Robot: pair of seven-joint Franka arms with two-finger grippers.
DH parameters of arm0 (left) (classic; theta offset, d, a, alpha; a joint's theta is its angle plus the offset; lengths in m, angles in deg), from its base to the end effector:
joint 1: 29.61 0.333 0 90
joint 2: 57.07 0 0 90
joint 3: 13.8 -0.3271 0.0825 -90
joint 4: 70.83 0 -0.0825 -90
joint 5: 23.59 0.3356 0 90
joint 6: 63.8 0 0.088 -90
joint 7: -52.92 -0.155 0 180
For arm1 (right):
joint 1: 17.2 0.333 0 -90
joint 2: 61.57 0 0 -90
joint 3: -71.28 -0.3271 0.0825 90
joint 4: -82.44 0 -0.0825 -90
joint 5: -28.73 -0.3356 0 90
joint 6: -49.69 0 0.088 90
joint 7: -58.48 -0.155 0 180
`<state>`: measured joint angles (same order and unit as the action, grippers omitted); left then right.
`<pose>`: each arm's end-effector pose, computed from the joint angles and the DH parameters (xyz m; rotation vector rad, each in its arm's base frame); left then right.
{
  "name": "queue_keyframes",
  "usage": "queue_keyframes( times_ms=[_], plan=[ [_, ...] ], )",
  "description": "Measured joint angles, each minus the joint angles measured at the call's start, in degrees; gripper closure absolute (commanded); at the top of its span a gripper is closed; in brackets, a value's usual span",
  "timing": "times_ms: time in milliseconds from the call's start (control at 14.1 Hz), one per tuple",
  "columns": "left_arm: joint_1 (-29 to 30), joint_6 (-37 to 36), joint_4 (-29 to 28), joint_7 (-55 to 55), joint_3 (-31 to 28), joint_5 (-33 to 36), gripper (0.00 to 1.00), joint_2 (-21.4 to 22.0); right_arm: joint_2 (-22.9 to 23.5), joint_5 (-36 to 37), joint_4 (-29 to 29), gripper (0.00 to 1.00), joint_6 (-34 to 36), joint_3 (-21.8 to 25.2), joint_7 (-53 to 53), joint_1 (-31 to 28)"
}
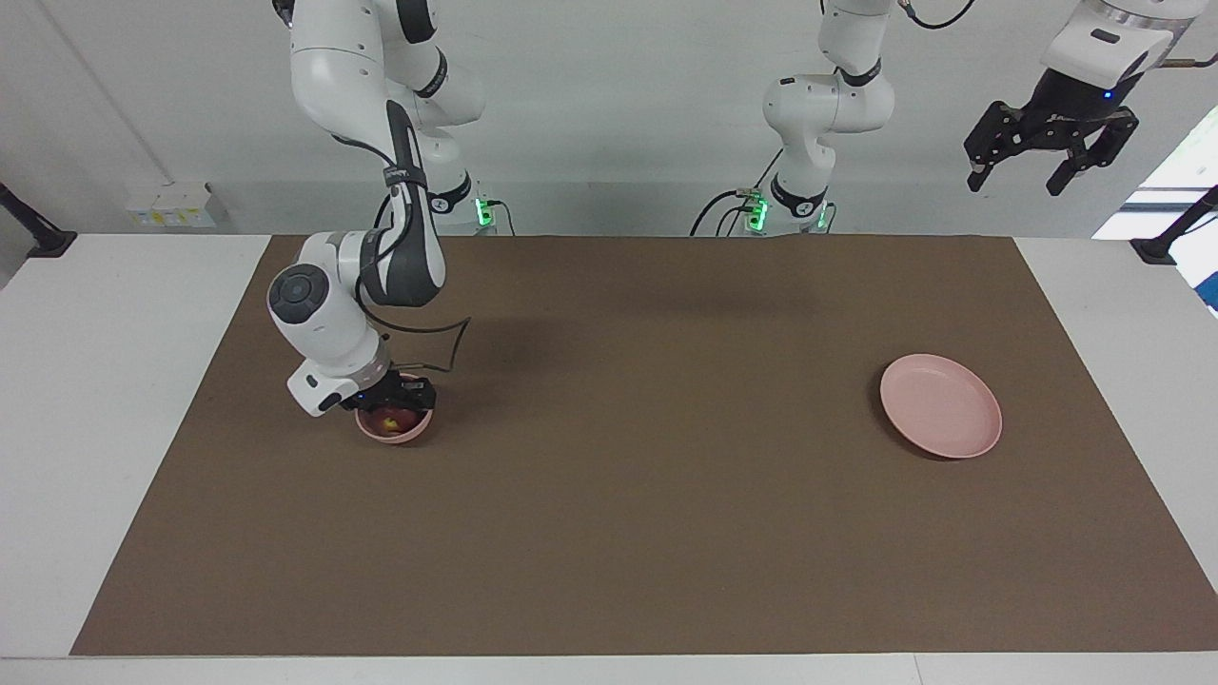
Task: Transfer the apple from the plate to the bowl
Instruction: 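Lower the apple into the pink bowl with the right gripper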
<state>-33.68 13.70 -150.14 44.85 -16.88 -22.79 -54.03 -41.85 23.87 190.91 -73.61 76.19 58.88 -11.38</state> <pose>0.4628 -0.0047 0.6707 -3.1200 0.2423 -0.0324 0.5772 0.0183 0.3092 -3.0992 0.0355 0.1297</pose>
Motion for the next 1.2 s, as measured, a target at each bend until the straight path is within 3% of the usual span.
queue_keyframes(
  times_ms=[424, 707, 848, 1202],
  plan=[
    [0.0, 0.0, 0.0, 0.0, 0.0, 0.0, 0.0, 0.0, 0.1, 0.0, 0.0, 0.38, 0.0, 0.0, 0.0, 0.0],
    [0.0, 0.0, 0.0, 0.0, -0.1, 0.0, 0.0, 0.0, 0.1, 0.0, 0.0, 0.28, 0.0, 0.0, 0.0, 0.0],
    [0.0, 0.0, 0.0, 0.0, 0.0, 0.0, 0.0, 0.0, 0.1, 0.0, 0.0, 0.1, 0.0, 0.0, 0.0, 0.0],
    [0.0, 0.0, 0.0, 0.0, -0.1, 0.0, 0.0, 0.0, 0.1, 0.0, 0.0, 0.0, -0.1, 0.0, -0.1, 0.0]
  ],
)
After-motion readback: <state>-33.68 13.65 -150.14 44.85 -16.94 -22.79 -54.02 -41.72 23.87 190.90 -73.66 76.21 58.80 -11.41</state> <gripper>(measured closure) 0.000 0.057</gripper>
